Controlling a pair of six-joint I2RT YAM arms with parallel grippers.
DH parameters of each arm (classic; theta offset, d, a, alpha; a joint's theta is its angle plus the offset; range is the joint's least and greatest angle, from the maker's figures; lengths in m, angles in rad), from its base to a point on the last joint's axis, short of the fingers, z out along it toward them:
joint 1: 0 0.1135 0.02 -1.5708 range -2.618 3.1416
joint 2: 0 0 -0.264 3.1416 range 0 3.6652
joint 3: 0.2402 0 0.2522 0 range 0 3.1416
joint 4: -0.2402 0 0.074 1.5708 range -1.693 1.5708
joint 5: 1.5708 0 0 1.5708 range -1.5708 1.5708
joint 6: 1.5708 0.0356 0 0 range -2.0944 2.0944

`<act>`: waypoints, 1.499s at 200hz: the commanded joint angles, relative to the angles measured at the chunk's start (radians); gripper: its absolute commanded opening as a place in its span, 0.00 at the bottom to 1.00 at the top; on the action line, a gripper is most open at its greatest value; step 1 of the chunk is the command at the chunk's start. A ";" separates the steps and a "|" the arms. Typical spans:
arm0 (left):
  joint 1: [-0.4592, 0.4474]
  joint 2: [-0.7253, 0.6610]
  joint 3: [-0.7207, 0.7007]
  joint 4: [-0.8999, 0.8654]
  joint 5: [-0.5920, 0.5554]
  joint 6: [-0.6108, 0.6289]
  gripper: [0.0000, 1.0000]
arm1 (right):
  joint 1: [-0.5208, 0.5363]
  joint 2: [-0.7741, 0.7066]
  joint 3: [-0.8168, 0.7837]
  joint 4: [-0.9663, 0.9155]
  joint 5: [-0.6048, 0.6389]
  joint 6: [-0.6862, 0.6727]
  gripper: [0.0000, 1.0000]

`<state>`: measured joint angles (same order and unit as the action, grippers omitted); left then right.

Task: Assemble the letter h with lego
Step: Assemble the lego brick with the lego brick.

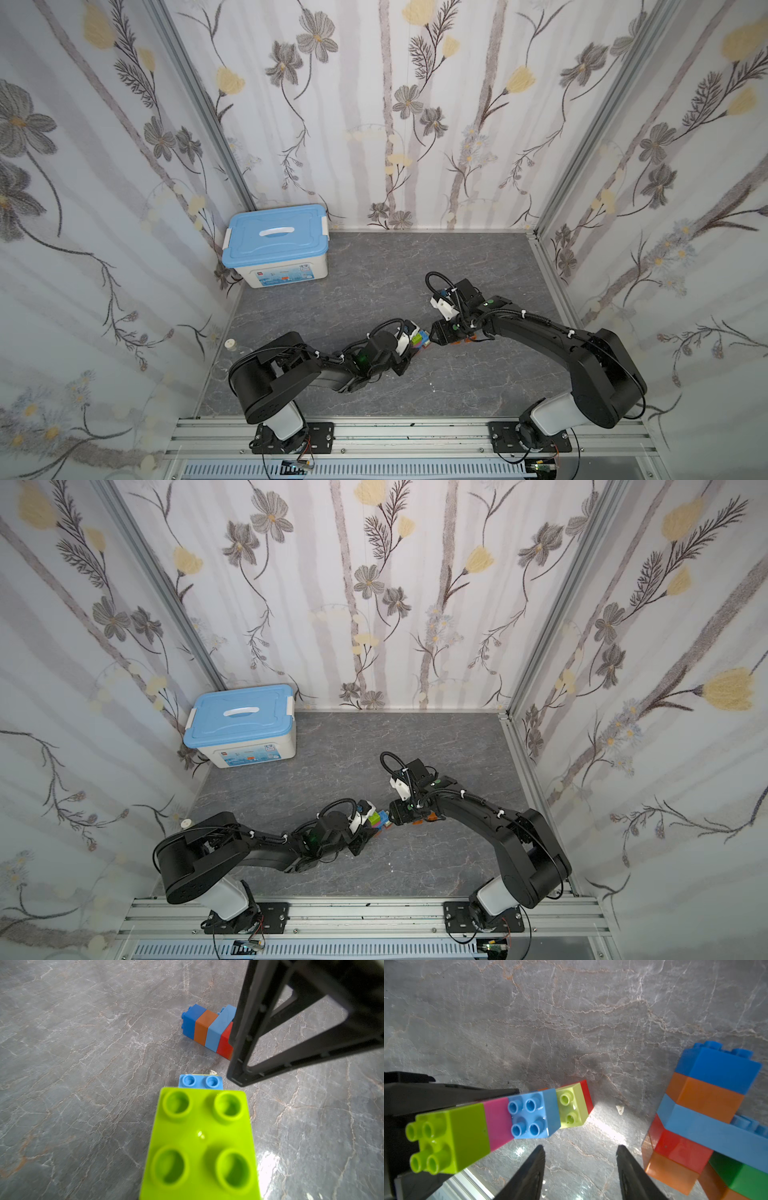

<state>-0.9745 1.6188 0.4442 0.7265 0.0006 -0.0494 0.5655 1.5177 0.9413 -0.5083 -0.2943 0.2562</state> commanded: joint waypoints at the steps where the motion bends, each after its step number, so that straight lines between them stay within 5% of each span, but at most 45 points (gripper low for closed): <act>1: -0.001 0.008 0.008 0.036 -0.008 0.004 0.36 | 0.000 0.007 0.023 -0.004 -0.009 0.001 0.57; 180: -0.009 0.018 -0.006 0.013 -0.017 0.022 0.37 | 0.025 0.184 0.138 -0.102 -0.033 -0.039 0.48; 300: -0.009 -0.021 -0.010 -0.036 -0.019 0.056 0.40 | 0.043 0.172 0.186 -0.154 -0.034 -0.044 0.49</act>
<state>-0.9829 1.6051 0.4347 0.6903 -0.0219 -0.0162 0.5983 1.6752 1.1172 -0.6300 -0.3374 0.2253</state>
